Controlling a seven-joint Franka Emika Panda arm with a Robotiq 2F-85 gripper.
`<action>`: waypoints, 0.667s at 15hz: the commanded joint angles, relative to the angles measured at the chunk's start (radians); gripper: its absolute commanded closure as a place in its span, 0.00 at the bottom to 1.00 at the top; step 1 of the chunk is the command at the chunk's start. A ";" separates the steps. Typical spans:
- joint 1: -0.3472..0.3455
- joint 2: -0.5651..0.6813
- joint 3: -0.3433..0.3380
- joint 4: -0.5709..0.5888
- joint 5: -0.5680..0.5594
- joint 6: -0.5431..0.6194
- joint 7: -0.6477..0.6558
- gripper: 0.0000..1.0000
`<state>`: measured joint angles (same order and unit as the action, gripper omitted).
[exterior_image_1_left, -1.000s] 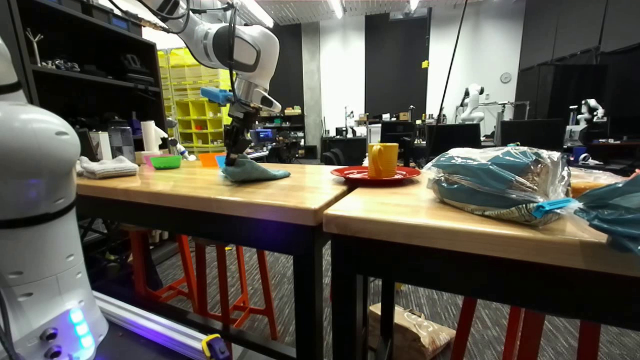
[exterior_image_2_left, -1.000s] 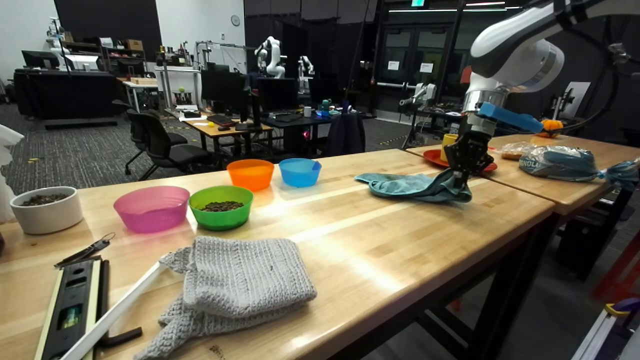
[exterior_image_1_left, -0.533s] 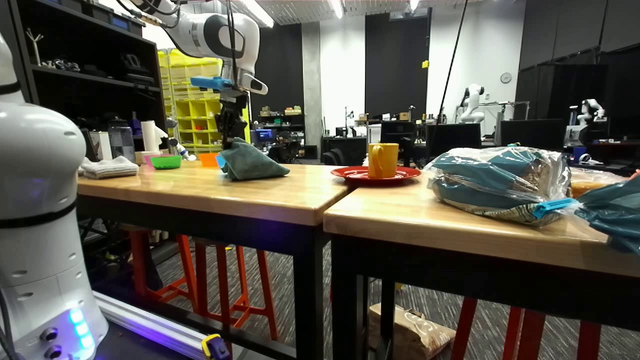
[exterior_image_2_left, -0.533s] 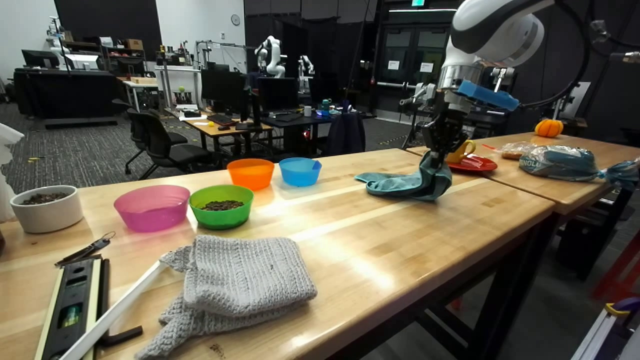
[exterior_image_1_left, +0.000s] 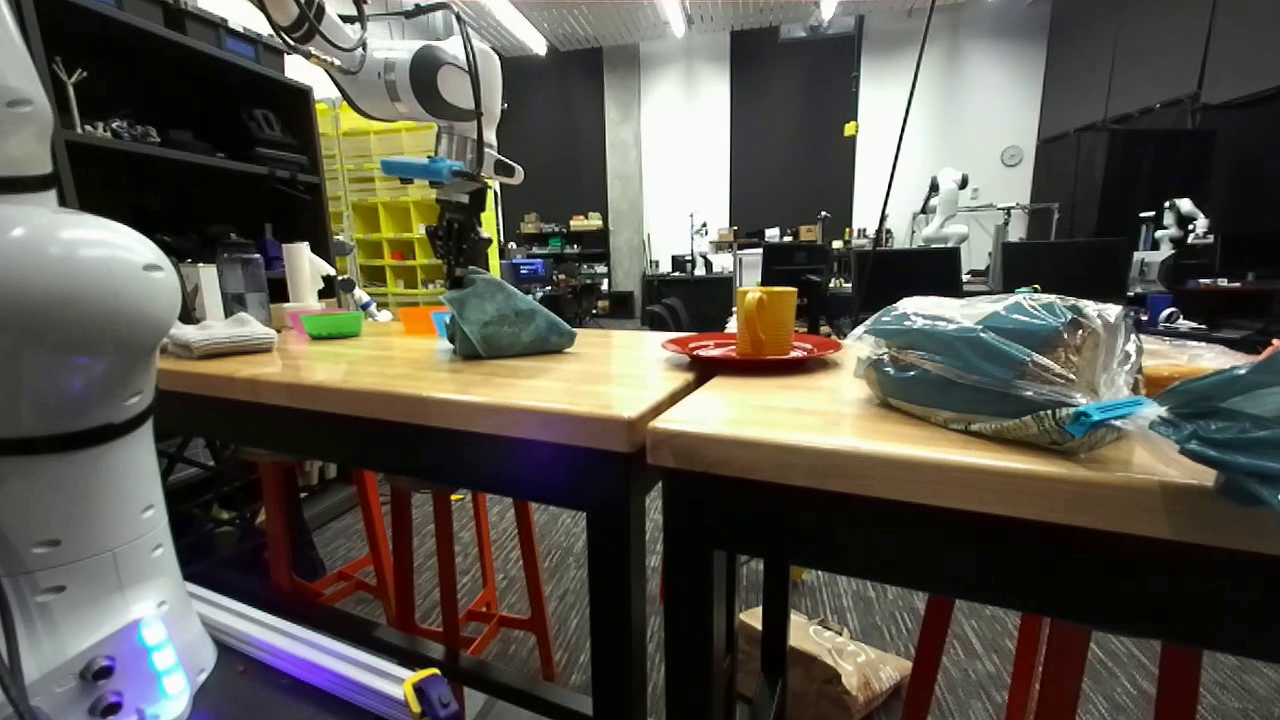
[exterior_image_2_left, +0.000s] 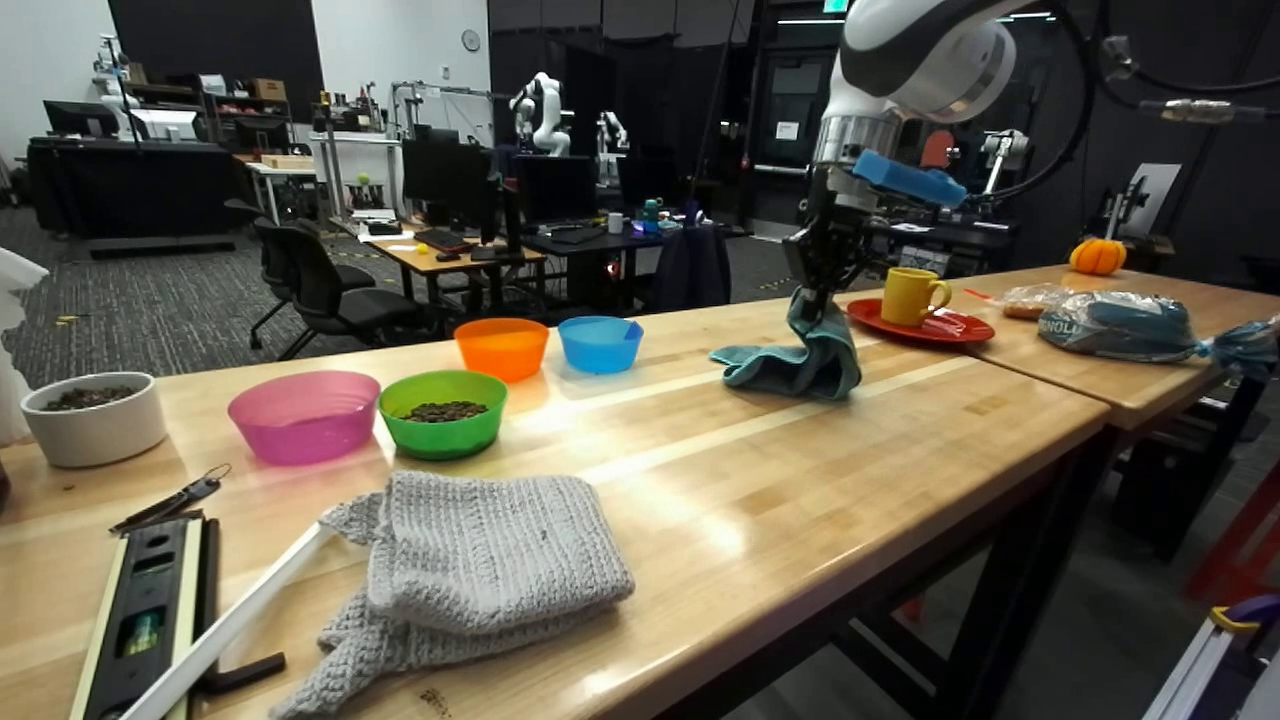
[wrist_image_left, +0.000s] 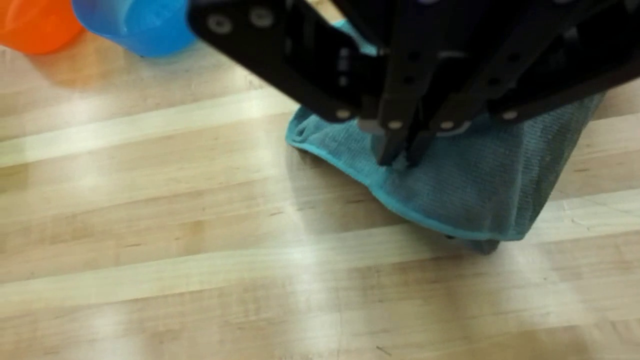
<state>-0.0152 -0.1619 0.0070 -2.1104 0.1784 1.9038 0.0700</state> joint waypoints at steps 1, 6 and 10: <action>0.018 0.097 0.014 0.089 -0.022 0.011 0.020 0.99; 0.037 0.200 0.029 0.163 -0.023 0.056 0.021 0.99; 0.055 0.274 0.040 0.214 -0.021 0.093 0.040 0.99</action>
<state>0.0237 0.0577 0.0392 -1.9516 0.1709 1.9859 0.0724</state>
